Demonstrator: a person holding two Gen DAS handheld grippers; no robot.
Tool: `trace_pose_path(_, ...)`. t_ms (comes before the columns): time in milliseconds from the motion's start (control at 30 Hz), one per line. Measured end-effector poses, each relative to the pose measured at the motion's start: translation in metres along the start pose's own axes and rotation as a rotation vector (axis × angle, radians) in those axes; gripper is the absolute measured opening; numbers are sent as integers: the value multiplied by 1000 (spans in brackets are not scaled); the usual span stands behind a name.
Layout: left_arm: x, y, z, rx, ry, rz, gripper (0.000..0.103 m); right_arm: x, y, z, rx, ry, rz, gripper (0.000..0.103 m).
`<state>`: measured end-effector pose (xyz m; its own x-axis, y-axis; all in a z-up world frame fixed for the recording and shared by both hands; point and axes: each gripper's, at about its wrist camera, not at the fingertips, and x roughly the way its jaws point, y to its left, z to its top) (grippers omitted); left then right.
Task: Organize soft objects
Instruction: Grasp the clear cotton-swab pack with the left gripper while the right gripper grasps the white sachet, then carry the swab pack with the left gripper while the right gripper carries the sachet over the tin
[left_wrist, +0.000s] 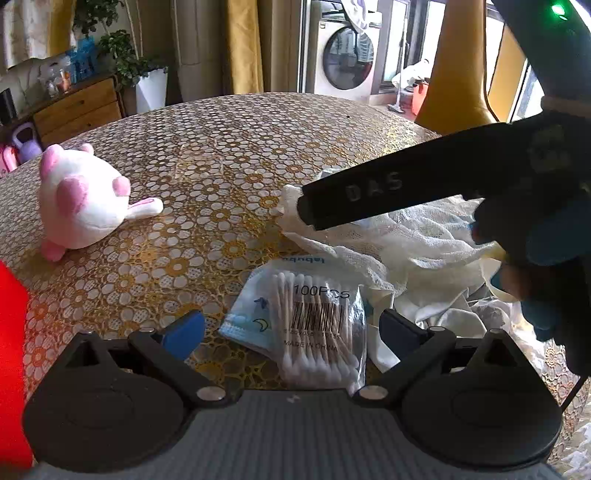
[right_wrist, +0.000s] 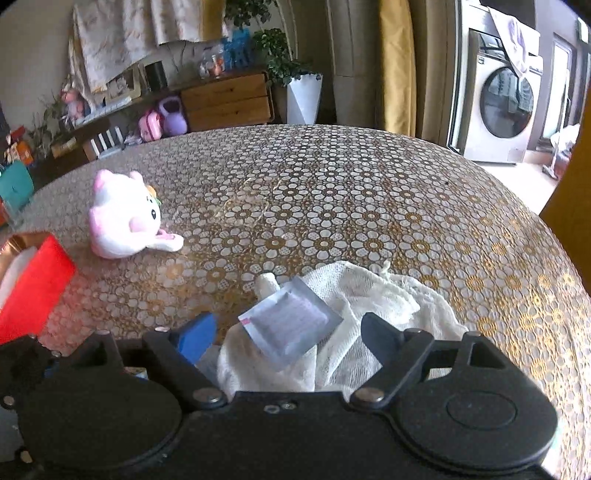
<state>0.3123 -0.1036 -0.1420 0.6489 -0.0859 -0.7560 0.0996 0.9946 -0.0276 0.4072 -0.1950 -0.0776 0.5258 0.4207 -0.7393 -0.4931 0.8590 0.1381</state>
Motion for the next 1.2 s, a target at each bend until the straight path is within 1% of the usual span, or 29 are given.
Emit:
trace_pose_path(67,2,-1,-1,13,-7,5,100,5,1,0,-17,5,-12,85)
trace_pose_path(133,2,-2,-1,21,-8,-3,94,9,1,0,-31,9,-18,83)
trace_pose_path(200,2,-3,-3,27,-8,-6,82,12,2,-1,-43,14,-23,82)
trace_pose_path(267,2,-3,-4,32,-12,-12,76,13,2,-2,-49,16,-28,79)
trace_pose_path(300,1,-2,-4,33,-14,-18,70,14,1,-3,-46,17,-29,78)
trace_pose_path(433,-2,-3,-5,42,-25,-40,61,15,-1,-4,-36,16,-34,71)
trace_pose_path(500,-4,-2,-5,39,-30,-58,51,14,-2,-5,-33,13,-42,68)
trace_pose_path(533,-5,-2,-5,37,-29,-65,49,14,-3,-5,-28,10,-44,64)
trace_pose_path(567,-5,-2,-4,36,-28,-71,44,13,-4,-5,-22,8,-45,61)
trace_pose_path(600,-5,-3,-4,37,-27,-71,41,12,-5,-5,-16,5,-46,60)
trace_pose_path(800,-6,-6,-3,53,-26,-72,36,4,-8,-7,6,-12,-54,53)
trace_pose_path(1000,-15,-2,2,31,-34,-90,35,-12,-8,-7,15,-36,-56,51)
trace_pose_path(1200,-31,5,6,13,-52,-100,35,-37,-3,-7,34,-78,-45,51)
